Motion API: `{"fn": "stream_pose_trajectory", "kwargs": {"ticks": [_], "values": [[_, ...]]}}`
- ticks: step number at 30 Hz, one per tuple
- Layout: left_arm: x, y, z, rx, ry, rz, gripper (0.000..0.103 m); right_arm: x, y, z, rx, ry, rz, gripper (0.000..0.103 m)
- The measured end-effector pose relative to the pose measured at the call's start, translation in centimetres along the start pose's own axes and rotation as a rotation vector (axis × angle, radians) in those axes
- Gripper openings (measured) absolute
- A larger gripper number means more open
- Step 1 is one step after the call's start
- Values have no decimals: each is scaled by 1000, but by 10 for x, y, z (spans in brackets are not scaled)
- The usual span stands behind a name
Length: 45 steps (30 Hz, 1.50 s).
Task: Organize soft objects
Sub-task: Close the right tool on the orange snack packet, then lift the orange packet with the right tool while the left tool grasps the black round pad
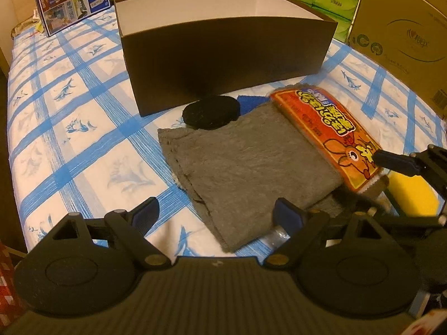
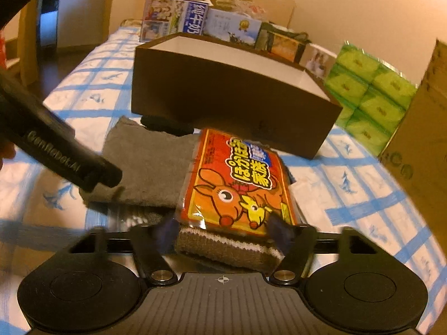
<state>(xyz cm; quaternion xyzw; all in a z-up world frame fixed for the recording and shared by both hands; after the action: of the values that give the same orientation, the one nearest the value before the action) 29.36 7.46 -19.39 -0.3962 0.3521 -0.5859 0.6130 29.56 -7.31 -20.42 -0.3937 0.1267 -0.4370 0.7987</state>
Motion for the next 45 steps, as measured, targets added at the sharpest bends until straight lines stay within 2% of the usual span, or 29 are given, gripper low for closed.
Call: {"fn": "stream_pose_trajectory", "kwargs": {"ticks": [4,7,9,12,14,17,25,29,36,41,45], "values": [[-2,2,3,-2,11,-16,88,20,-1,3,-8,177,95,49],[-2,3,7,0,20,-26,88,40,-2,2,-26,337,148,34],[-1,3,10,4,26,-37,88,51,-5,3,-18,402,145,27],[-1,3,14,7,35,-43,88,61,-9,3,-12,438,122,27],[-1,4,16,7,37,-44,88,63,-11,4,-17,405,79,29],[-2,5,18,5,35,-40,88,60,-4,4,-47,316,-9,43],[-4,7,27,15,23,-22,88,43,15,8,-45,29,-218,44],[-3,9,32,13,25,-15,88,50,19,9,-47,10,-216,44],[-3,10,42,19,19,10,88,60,22,-1,-110,-85,-200,44],[1,13,46,20,14,22,88,62,34,-18,-154,-191,-236,44],[3,17,46,11,13,32,88,62,53,-15,-131,-253,-263,43]]}}
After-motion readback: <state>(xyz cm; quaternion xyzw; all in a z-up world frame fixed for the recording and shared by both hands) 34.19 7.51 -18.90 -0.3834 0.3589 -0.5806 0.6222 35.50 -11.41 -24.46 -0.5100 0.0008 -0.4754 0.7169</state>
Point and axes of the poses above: each gripper's, at about its wrist camera, not at the fingertips, and y roughly the way its jaws point, x to its right, z to its top, the point moved 9 cm from there along y, roughly the way its jaws point, and after that the axes turned 7 degrees about -x, right-handed, at the moved point
